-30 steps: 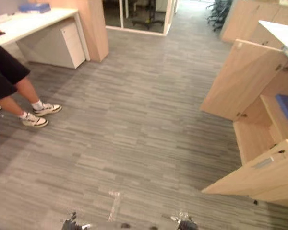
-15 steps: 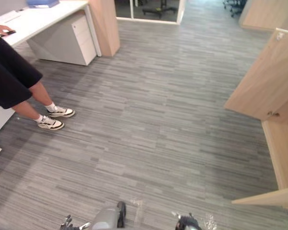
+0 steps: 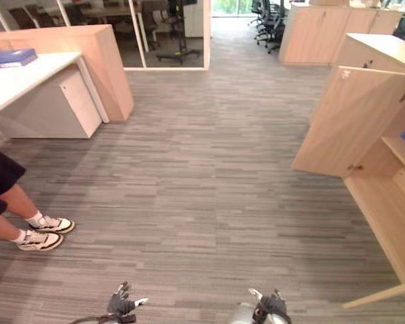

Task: Walk over to the cabinet, pick up the folder, carry it to the office cabinet, place the folder inside the office cabinet, then close the office cabinet door

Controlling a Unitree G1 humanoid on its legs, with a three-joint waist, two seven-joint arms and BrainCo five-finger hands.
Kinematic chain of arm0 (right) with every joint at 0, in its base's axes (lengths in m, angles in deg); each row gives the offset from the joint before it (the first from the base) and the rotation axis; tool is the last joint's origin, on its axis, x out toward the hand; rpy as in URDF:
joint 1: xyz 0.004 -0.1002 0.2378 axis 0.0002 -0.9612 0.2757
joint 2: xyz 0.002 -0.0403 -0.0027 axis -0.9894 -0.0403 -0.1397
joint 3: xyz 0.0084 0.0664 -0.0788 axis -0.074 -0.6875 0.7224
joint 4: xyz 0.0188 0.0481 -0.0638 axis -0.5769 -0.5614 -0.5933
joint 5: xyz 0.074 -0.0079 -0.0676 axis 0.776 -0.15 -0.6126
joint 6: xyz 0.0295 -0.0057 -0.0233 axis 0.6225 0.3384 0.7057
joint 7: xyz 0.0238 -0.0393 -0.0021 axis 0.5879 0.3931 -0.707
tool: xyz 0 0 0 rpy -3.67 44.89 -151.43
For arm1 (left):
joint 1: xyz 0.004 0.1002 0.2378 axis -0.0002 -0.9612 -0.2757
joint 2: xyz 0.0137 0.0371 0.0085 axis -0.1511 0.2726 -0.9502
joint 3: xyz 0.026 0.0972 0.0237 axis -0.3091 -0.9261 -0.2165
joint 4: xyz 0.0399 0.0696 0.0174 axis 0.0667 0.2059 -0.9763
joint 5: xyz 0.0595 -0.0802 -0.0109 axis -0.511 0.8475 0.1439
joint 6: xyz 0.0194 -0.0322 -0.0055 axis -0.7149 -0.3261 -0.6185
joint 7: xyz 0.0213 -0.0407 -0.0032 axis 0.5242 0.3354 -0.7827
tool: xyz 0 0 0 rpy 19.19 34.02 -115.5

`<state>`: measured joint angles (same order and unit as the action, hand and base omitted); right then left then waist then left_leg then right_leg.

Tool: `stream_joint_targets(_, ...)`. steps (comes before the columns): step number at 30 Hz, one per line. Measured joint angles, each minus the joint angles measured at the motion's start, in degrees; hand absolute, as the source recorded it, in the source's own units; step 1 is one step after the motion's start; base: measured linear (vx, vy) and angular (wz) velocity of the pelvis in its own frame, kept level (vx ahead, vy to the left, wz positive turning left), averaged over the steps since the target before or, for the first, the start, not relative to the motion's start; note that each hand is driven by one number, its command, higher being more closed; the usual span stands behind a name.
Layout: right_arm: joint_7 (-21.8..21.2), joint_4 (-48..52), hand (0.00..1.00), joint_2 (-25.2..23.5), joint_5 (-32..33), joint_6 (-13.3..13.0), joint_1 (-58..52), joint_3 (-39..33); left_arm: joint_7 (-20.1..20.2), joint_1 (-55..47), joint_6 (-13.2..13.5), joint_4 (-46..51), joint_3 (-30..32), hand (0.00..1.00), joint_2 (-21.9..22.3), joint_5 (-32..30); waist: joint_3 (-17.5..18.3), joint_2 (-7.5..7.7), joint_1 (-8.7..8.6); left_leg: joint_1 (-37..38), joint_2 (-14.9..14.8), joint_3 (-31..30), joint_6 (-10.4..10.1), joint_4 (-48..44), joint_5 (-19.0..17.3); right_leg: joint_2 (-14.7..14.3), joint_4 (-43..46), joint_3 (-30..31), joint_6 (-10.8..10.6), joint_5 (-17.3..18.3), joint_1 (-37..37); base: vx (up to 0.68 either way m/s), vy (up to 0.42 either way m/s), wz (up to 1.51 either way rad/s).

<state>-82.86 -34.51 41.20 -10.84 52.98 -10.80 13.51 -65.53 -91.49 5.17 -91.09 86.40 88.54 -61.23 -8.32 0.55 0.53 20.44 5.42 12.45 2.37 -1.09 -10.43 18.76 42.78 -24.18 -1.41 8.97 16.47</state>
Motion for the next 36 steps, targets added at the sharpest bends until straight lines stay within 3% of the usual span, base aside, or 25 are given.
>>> stream_joint_targets(1,0.0,0.4,0.00,-0.1,0.5,-0.1,0.0,-0.1,0.0,0.0,0.0,0.0,0.2,0.00,0.0,0.0,-0.2,0.12,-0.03,0.6,-0.1,0.1,0.1,0.7,-0.6,-0.7,-2.7,-1.0,0.5,-0.3,0.3,0.14,-0.166,0.11)
stream_joint_targets(3,0.1,0.9,0.00,-0.6,2.0,0.0,-1.4,-0.1,0.1,0.5,0.0,0.0,1.4,0.00,-0.3,0.0,-0.7,1.50,-0.04,2.4,0.1,-0.2,-0.4,1.3,-2.7,-1.9,-10.1,-2.1,4.1,-3.6,0.1,0.16,-0.200,0.02)
stream_joint_targets(4,0.1,1.1,0.00,0.2,2.2,-0.1,-1.5,0.0,0.1,0.4,-0.3,-0.9,1.8,0.00,0.6,-0.1,-0.4,0.33,-0.03,3.2,-1.7,0.0,-1.2,0.9,-3.8,-4.0,-9.5,-2.6,5.7,-2.4,-0.1,0.27,-0.238,-0.25)
stream_joint_targets(5,0.2,1.6,0.00,0.3,2.1,-0.1,-1.5,1.1,0.4,0.5,-0.4,-1.3,3.3,0.00,1.7,-0.3,-0.1,-0.76,-0.12,3.1,-3.4,0.2,-1.7,0.2,-4.1,-6.3,-10.0,-2.9,5.2,-0.4,-0.4,0.40,-0.300,-0.33)
stream_joint_targets(7,0.2,1.6,0.00,-0.2,2.2,-0.1,-1.5,1.4,0.6,1.3,-0.7,-1.3,4.7,0.00,1.9,-1.2,-0.3,-0.61,-0.35,1.5,-5.4,0.3,-1.7,-4.9,-4.3,-8.4,-11.4,-4.0,5.4,1.4,-2.0,0.45,-0.334,-0.26)
stream_joint_targets(9,0.2,2.1,0.00,-0.9,2.4,0.1,-2.3,1.1,0.7,1.5,-1.0,-1.2,5.6,0.00,1.9,-1.2,-0.2,-0.72,-1.03,-2.7,-9.4,-0.1,-2.9,-18.8,-5.2,-12.1,-16.5,-4.7,5.7,1.9,-6.6,0.37,-0.301,-0.10)
stream_joint_targets(11,0.2,2.5,0.00,-0.9,2.5,0.3,-3.4,1.3,0.8,1.0,-1.3,0.1,7.4,0.00,2.4,-1.2,0.5,-1.53,-0.79,-14.5,-15.8,-1.6,-9.1,-46.4,-2.1,-18.1,-23.2,-3.6,5.8,1.5,-12.4,0.36,-0.246,-0.34)
stream_joint_targets(14,0.2,1.8,0.00,-0.4,4.1,0.8,-3.5,1.6,0.7,0.8,-1.6,0.7,9.5,0.00,2.8,-0.9,0.5,-1.94,-0.22,-23.7,-18.6,-2.1,-8.9,-60.9,-2.4,-22.8,-26.7,0.1,6.7,1.8,-16.6,0.40,-0.115,-0.77)
stream_joint_targets(17,0.5,0.7,0.00,0.0,4.1,1.2,-3.6,2.3,0.4,1.0,-1.6,2.2,9.7,0.00,2.8,-0.9,0.2,-1.22,1.11,-29.3,-18.1,-1.8,-6.4,-58.1,-4.4,-24.0,-29.8,5.3,6.8,1.7,-20.8,0.33,-0.017,-1.05)
stream_joint_targets(18,0.7,0.0,0.00,0.5,4.1,1.3,-3.0,3.7,-0.1,1.0,-1.5,2.5,9.7,0.00,2.8,-0.1,0.0,-1.07,1.75,-30.6,-18.1,-2.7,-5.4,-49.0,-5.1,-23.7,-30.7,9.3,6.8,1.7,-23.5,0.33,0.030,-1.14)
stream_joint_targets(20,0.8,-1.0,0.00,0.8,4.1,1.3,-2.7,4.7,-0.7,1.0,-1.5,2.6,9.7,0.00,2.9,0.9,0.0,-1.01,2.13,-30.9,-18.4,-6.1,-5.6,-39.2,-4.9,-23.6,-31.5,12.7,6.3,2.0,-25.6,0.36,0.097,-1.11)
stream_joint_targets(23,0.9,-1.5,0.00,1.1,4.0,1.2,-2.5,5.9,-2.0,1.1,-1.4,2.6,9.7,0.00,2.9,3.0,0.1,-1.03,2.29,-31.5,-19.7,-14.2,-6.6,-22.4,-3.4,-23.4,-31.1,18.5,3.3,4.3,-26.3,0.29,0.191,-1.01)
stream_joint_targets(24,0.9,-2.0,0.00,1.2,4.1,1.1,-2.5,5.3,-2.6,1.0,-1.4,2.5,9.7,0.00,2.8,4.0,0.3,-1.20,2.36,-31.4,-19.6,-18.5,-7.0,-17.5,-2.2,-22.8,-29.0,21.6,2.4,6.7,-25.7,0.31,0.277,-1.08)
stream_joint_targets(27,0.9,-2.8,0.00,1.6,3.9,1.1,-3.2,4.1,-3.3,0.8,-1.4,1.1,9.7,0.00,2.8,5.4,2.5,-0.94,2.47,-30.7,-16.1,-21.1,-9.7,-15.9,2.3,-20.0,-26.5,25.9,0.0,8.9,-25.3,0.42,0.424,-0.97)
stream_joint_targets(28,0.9,-3.1,0.00,1.5,3.9,1.1,-4.0,2.7,-3.9,0.2,-1.2,0.8,10.0,0.00,2.8,5.8,4.0,-0.14,3.14,-28.8,-13.2,-19.8,-9.9,-15.3,6.7,-16.6,-24.8,27.7,-1.5,9.8,-24.5,0.42,0.488,-1.28)
stream_joint_targets(29,0.8,-3.5,0.00,1.2,3.8,1.1,-3.9,1.5,-4.2,0.3,-0.8,0.4,10.3,0.00,2.4,6.5,4.8,0.83,3.64,-26.9,-10.2,-16.1,-10.1,-15.1,6.5,-12.5,-18.7,28.7,-2.5,10.4,-21.9,0.49,0.593,-1.27)
stream_joint_targets(30,0.7,-3.5,0.00,1.3,3.7,1.1,-3.9,1.1,-4.3,0.4,-0.7,0.2,10.5,0.00,2.3,6.9,5.0,1.07,3.61,-25.8,-9.0,-14.6,-9.2,-14.8,6.1,-10.7,-14.6,28.6,-2.7,10.2,-19.9,0.37,0.523,-1.11)
stream_joint_targets(31,0.4,-3.5,0.00,1.0,3.5,1.3,-3.9,0.9,-4.3,0.5,-0.3,-0.3,10.7,0.00,2.1,7.4,4.7,1.67,3.47,-23.0,-6.0,-11.7,-7.2,-14.0,5.4,-6.5,-4.6,27.6,-1.7,8.4,-15.6,0.32,0.508,-0.83)
stream_joint_targets(32,-0.2,-3.0,0.00,0.8,4.0,1.4,-4.2,-0.8,-4.2,0.5,-0.1,-1.2,10.2,0.00,1.9,7.9,4.4,1.47,2.90,-19.4,-3.9,-10.1,-5.3,-12.5,4.7,-2.4,4.1,24.9,1.8,4.7,-12.2,0.34,0.579,-0.76)
stream_joint_targets(33,-0.4,-2.7,0.00,1.2,3.8,1.3,-4.2,-1.3,-4.1,0.2,-0.1,-2.3,9.4,0.00,1.5,7.8,4.0,1.08,1.76,-15.6,-2.7,-8.9,-3.8,-10.7,4.1,2.2,8.0,18.9,4.5,3.2,-11.3,0.24,0.439,-0.48)
stream_joint_targets(35,-0.7,-2.7,0.00,1.3,3.6,0.7,-4.1,-1.2,-3.9,0.2,0.0,-3.7,9.2,0.00,0.7,7.7,3.9,0.58,1.66,-10.8,-2.6,-6.6,-2.8,-7.5,3.6,4.9,8.6,11.2,4.4,3.1,-10.5,0.14,0.334,-0.49)
stream_joint_targets(36,-0.9,-2.8,0.00,1.2,2.9,0.5,-3.9,-0.9,-3.7,-0.1,0.3,-3.9,9.0,0.00,0.2,7.4,3.9,0.56,1.69,-8.4,-3.3,-5.0,-2.5,-4.8,3.4,4.2,7.1,7.6,2.3,4.3,-9.3,0.11,0.238,-0.53)
